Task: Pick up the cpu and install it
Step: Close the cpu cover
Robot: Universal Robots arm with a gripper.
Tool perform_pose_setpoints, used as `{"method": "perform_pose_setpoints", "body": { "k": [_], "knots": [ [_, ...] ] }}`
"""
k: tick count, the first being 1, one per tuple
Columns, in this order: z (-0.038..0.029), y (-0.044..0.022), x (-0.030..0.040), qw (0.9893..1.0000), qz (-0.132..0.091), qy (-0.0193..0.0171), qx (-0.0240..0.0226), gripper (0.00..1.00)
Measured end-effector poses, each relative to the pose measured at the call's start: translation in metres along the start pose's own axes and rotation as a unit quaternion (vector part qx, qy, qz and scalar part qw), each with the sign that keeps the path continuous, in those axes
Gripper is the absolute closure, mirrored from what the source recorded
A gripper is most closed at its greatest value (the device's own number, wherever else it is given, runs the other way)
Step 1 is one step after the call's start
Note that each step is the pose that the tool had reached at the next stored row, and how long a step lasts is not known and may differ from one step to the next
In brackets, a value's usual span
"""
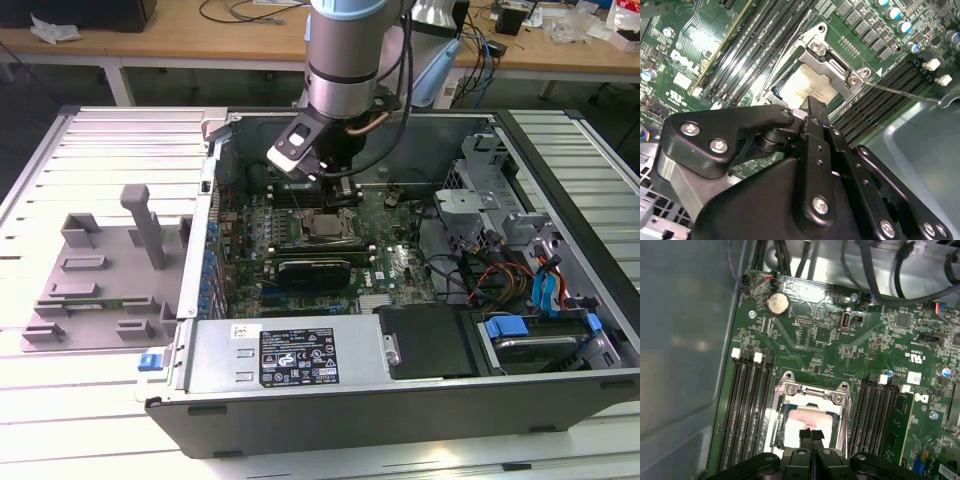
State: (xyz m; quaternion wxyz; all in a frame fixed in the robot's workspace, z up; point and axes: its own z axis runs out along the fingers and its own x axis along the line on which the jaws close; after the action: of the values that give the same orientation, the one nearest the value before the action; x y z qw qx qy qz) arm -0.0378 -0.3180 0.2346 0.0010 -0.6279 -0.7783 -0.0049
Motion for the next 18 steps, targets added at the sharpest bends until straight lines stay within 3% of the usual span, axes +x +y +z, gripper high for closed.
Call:
{"method": "perform_pose_setpoints", "body": {
  "k": [4,8,10,11,13,15,17,18],
  "knots": [
    [0.0002,0.0000,0.0000,0.9993,-0.037,0.0003,0.0003,0.89],
    [0.0009,0.0000,0.0000,0.9957,-0.093,0.0006,0.0007,0.89],
    [0.0012,0.0000,0.0000,0.9915,-0.130,0.0005,0.0011,0.89],
    [0.0012,0.0000,0.0000,0.9888,-0.149,0.0006,0.0013,0.89],
    [0.0012,0.0000,0.0000,0.9822,-0.188,0.0009,0.0015,0.89],
    [0.0012,0.0000,0.0000,0.9785,-0.206,0.0010,0.0016,0.89],
    [0.0013,0.0000,0.0000,0.9709,-0.240,0.0012,0.0019,0.89],
    [0.0014,0.0000,0.0000,0.9661,-0.258,0.0013,0.0021,0.89]
  ]
}}
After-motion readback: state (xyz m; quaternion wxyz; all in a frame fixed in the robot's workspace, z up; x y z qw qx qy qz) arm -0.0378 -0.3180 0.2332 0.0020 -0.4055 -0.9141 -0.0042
